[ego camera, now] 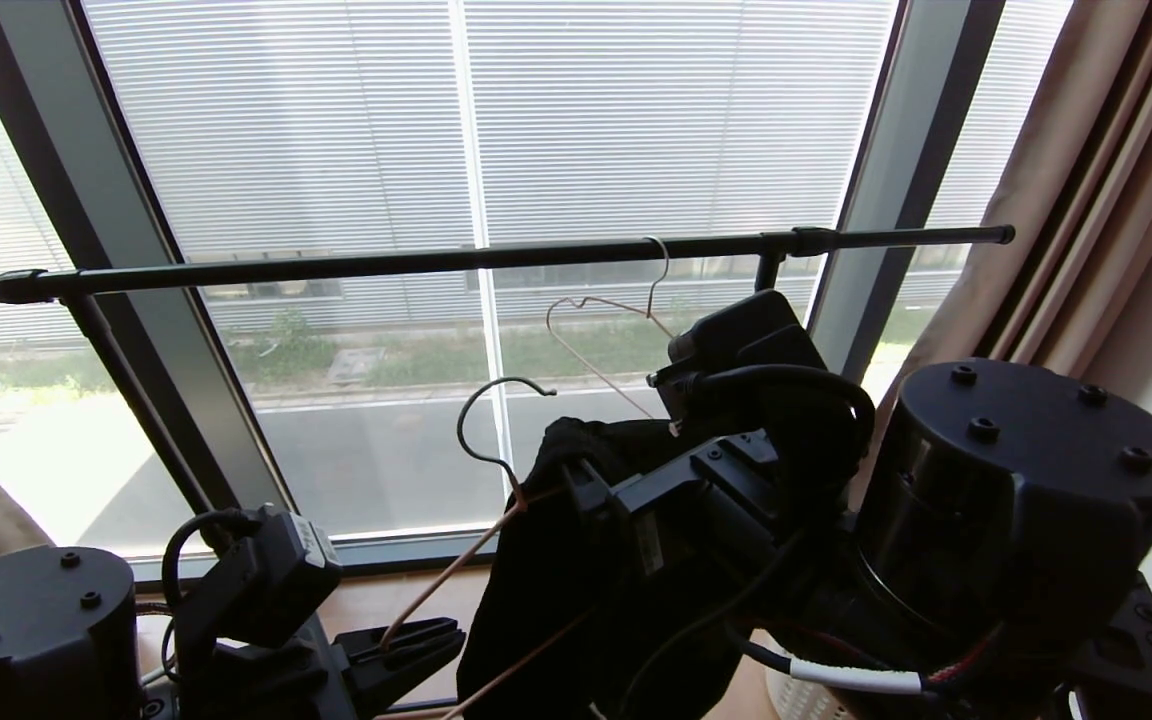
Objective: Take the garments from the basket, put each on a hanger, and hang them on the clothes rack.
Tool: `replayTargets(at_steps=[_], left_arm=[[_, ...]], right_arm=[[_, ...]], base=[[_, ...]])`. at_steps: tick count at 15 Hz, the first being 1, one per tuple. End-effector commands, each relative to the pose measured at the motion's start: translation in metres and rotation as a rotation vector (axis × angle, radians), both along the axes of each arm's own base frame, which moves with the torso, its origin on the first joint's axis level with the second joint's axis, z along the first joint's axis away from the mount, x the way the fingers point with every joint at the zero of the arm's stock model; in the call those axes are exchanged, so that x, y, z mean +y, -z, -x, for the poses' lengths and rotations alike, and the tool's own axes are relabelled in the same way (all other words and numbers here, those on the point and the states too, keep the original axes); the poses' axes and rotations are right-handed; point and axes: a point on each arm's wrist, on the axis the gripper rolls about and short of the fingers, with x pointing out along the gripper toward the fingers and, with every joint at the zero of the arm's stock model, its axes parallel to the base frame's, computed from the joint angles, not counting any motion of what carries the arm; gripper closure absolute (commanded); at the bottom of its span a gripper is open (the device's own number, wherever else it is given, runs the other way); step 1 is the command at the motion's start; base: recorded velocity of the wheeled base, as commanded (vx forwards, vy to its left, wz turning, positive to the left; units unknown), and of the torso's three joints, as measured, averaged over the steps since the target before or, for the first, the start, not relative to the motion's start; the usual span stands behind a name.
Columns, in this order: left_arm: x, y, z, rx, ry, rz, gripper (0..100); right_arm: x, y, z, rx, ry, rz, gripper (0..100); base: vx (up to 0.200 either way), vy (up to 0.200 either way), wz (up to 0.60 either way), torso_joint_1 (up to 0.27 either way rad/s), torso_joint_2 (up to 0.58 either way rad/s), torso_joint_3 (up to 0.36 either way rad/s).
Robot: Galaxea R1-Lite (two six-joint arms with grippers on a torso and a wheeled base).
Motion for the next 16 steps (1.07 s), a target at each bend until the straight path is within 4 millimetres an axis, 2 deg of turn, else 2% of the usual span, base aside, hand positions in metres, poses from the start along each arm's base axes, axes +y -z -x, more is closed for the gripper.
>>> replayTargets(at_steps=[1,7,16], left_arm=[[0.000,-0.003,-0.002,-0.017,-0.006,0.016,100],[-0.001,-0.003,-0.005,-0.024,-0.015,0.024,100],[0.001,-0.004,-0.004,-0.028,-0.021,0.027,100]], right_arm=[[-0.003,0.002,0.002,0.003,-0.002,0.008,0],[-0.014,0.000,0.008,0.001,-0.012,0.016,0],[-0.032,0.002,0.021,-0.006,-0.120,0.070,0]], base=[[0.000,0.000,0.00,0.000,0.00,0.000],[0.000,0.000,0.00,0.000,0.00,0.000],[0.000,0.000,0.00,0.000,0.00,0.000]])
